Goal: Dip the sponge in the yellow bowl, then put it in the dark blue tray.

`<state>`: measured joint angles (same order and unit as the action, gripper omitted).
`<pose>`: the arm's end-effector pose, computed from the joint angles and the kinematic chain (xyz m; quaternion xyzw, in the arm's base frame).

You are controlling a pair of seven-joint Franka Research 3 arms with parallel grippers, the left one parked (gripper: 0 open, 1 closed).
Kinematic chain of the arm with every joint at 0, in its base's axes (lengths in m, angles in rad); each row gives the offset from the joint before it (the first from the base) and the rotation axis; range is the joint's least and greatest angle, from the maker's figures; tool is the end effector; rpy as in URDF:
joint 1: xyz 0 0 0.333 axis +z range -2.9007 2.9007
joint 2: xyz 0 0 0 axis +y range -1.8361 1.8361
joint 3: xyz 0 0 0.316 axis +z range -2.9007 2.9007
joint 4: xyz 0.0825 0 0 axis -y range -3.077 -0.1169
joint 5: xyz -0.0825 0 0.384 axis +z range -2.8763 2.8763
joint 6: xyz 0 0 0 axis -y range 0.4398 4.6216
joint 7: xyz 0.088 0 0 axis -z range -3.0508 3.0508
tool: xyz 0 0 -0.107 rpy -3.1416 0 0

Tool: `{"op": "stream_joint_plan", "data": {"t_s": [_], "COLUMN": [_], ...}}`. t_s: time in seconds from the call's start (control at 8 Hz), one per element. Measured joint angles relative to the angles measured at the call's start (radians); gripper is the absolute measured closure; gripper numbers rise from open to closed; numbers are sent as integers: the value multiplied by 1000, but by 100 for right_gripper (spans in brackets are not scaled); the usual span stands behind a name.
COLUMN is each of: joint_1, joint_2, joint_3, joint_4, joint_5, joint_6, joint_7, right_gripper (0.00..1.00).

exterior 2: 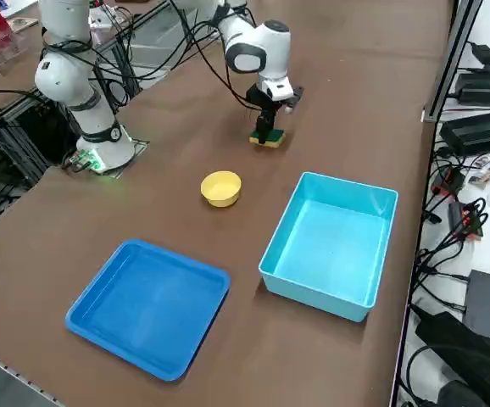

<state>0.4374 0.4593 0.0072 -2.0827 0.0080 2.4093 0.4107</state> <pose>0.5163 0.2460 0.1915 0.9977 0.0135 -0.0620 0.0238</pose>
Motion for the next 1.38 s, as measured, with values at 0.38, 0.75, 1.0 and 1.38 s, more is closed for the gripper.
{"op": "stream_joint_plan", "data": {"t_s": [0.38, 0.75, 1.0, 1.38], "joint_1": [0, 0, 0, 0], "joint_2": [7, 16, 16, 13], "joint_3": [0, 0, 1, 2], "joint_4": [0, 1, 3, 13], "joint_5": [0, 0, 2, 3], "joint_6": [0, 0, 0, -2], "joint_7": [0, 1, 1, 1], "right_gripper": [1, 4, 30, 71]}}
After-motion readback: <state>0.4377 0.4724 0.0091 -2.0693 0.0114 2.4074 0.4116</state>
